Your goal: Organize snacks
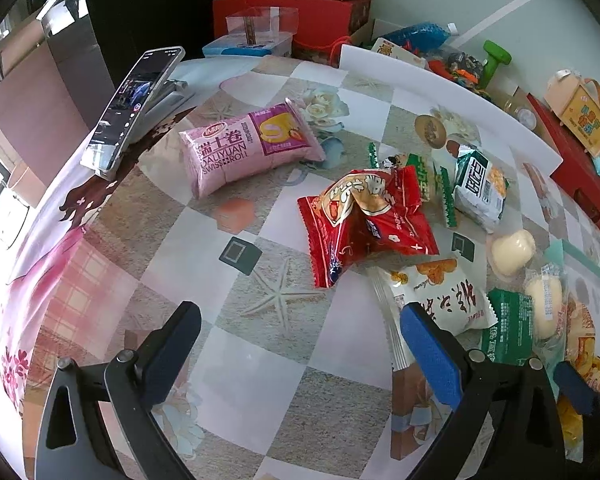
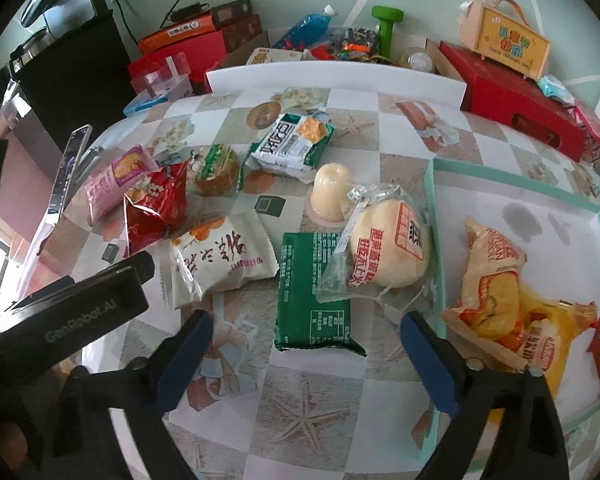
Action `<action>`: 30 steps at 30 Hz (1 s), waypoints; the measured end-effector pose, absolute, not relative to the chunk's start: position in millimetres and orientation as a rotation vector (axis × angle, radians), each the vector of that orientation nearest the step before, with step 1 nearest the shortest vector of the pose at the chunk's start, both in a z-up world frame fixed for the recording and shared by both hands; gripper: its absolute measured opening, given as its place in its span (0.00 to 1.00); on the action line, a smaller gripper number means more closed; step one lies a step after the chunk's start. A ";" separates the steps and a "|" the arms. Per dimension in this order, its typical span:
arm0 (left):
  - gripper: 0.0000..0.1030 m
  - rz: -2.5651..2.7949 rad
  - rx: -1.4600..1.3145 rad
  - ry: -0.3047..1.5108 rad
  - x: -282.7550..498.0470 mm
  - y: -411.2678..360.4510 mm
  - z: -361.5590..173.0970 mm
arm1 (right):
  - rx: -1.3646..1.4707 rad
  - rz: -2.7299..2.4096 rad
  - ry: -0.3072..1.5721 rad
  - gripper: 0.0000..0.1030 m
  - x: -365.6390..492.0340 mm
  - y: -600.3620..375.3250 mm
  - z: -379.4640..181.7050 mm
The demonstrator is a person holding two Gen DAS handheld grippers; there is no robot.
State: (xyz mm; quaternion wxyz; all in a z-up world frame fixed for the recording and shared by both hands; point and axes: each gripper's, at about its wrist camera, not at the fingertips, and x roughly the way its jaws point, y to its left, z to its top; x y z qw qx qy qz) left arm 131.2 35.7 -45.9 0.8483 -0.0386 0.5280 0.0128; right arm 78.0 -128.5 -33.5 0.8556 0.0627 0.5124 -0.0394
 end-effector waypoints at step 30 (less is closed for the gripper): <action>0.97 0.001 -0.075 1.134 135.7 26.6 -53.5 | 0.149 -0.108 1.069 0.65 94.1 -140.0 -61.3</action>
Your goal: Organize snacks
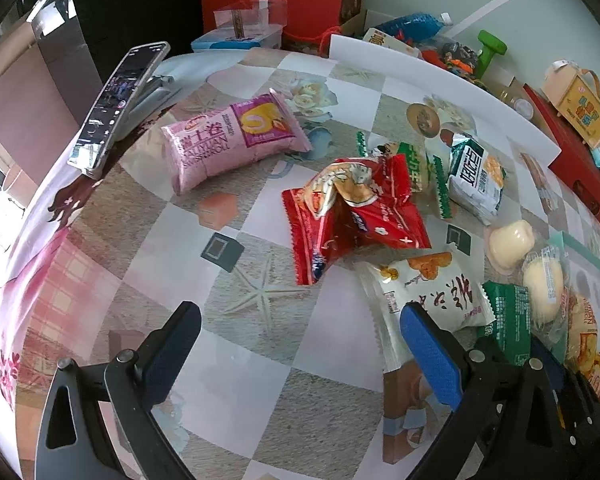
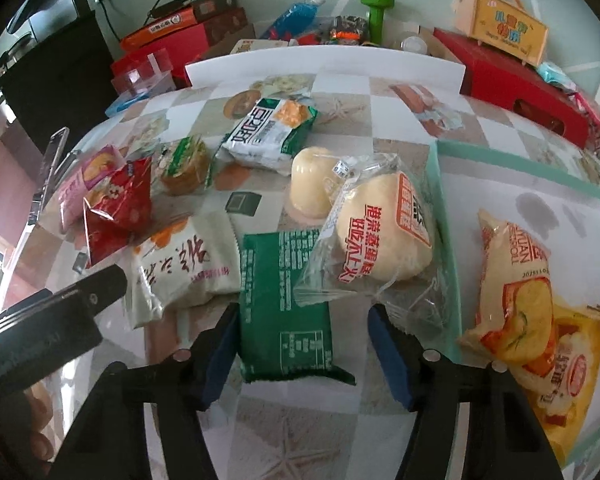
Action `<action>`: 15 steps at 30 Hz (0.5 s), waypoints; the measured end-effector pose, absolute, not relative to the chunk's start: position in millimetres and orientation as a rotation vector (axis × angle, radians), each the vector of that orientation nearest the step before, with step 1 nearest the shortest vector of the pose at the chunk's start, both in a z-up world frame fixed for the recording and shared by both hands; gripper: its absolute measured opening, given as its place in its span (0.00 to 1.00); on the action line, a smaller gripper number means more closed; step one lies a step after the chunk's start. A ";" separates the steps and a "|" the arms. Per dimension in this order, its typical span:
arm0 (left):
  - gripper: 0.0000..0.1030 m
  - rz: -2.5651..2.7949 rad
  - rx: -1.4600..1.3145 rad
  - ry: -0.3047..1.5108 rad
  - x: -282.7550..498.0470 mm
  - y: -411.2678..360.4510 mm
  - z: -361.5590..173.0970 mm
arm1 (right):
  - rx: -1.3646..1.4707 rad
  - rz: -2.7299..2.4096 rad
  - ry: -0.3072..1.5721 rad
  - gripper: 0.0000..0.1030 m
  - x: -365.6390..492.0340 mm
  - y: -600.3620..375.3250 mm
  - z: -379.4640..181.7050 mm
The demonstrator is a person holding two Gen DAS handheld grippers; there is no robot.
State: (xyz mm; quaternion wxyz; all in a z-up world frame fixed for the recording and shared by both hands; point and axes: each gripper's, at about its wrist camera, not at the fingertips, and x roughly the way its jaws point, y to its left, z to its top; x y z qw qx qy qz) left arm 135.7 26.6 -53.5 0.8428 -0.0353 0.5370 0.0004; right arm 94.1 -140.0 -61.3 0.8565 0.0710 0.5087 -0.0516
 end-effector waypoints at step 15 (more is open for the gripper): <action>0.97 -0.092 -0.084 1.140 144.4 -7.5 -55.0 | 0.116 -0.123 1.057 0.57 93.6 -142.4 -62.7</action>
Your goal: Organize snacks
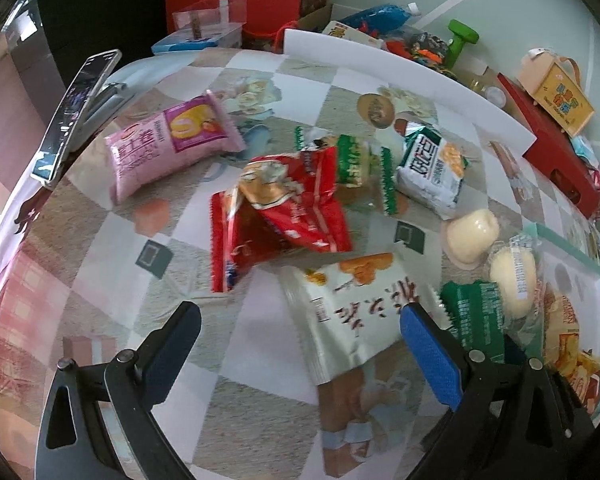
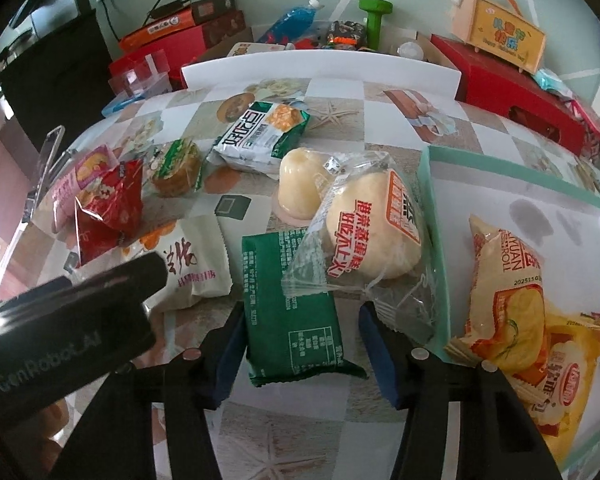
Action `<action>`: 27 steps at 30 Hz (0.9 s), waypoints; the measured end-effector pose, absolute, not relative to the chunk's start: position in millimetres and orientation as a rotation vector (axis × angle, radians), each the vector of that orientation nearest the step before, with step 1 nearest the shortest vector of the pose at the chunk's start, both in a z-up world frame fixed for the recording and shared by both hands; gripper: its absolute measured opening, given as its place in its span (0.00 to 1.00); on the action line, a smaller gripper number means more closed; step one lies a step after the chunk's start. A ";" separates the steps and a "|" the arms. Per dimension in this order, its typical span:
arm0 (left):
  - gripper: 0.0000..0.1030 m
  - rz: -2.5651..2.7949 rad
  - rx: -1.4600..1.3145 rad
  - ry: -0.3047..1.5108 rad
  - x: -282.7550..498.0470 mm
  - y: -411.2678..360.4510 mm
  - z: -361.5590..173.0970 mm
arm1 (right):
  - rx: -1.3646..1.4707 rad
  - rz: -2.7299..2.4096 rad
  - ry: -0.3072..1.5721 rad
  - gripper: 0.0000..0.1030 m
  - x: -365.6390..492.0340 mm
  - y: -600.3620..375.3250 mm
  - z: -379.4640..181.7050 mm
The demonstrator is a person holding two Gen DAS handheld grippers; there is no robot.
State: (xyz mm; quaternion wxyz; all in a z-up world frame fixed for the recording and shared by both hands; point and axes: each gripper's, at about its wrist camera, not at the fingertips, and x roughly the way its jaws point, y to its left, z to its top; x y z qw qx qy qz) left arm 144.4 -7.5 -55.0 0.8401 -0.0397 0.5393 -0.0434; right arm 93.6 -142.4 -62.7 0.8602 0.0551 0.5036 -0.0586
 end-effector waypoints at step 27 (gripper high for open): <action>0.97 -0.114 -0.037 1.182 157.0 -23.3 -70.6 | 0.100 -0.117 1.065 0.57 93.5 -142.0 -62.5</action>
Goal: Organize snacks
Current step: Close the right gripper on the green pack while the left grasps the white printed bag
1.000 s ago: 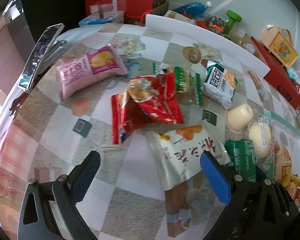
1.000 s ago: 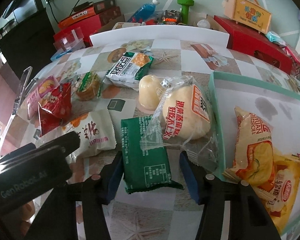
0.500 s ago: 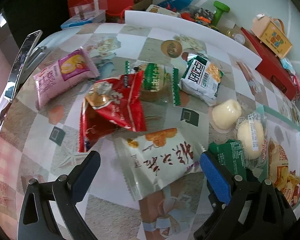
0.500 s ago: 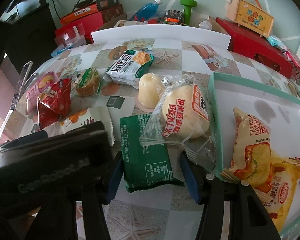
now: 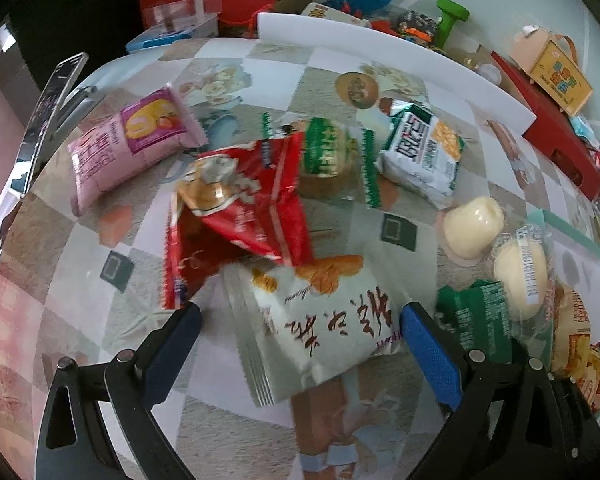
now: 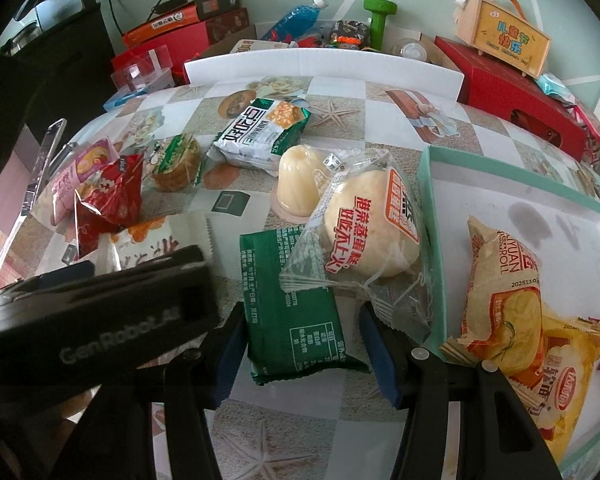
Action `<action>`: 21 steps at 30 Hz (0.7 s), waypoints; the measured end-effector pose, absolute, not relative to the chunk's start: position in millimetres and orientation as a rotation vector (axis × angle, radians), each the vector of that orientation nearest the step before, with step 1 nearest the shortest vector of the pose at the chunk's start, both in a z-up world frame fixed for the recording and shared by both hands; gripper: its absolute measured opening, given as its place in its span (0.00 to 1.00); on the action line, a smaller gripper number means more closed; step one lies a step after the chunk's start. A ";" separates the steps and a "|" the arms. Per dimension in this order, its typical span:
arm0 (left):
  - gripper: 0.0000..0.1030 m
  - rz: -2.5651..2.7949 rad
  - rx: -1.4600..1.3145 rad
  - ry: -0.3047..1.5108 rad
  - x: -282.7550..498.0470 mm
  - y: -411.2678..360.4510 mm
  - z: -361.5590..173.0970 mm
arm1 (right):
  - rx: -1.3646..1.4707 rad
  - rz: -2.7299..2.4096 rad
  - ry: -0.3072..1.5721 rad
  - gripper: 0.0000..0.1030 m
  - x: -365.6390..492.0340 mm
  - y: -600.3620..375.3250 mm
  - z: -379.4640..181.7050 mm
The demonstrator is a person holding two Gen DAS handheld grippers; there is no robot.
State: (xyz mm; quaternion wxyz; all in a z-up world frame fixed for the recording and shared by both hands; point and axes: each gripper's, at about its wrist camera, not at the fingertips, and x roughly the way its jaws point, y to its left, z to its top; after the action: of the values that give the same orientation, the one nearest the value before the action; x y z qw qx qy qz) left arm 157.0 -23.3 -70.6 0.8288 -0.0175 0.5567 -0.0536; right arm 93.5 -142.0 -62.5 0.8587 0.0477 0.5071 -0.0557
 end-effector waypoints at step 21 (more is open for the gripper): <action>0.97 -0.049 -0.112 1.095 161.7 20.4 -71.9 | 0.080 -0.119 1.067 0.58 93.9 -140.2 -63.2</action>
State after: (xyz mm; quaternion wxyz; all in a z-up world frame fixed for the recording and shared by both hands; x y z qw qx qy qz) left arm 161.7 20.4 -71.9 0.8520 -0.0532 0.5203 -0.0234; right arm 93.9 -140.2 -63.2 0.8585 0.0381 0.5082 -0.0568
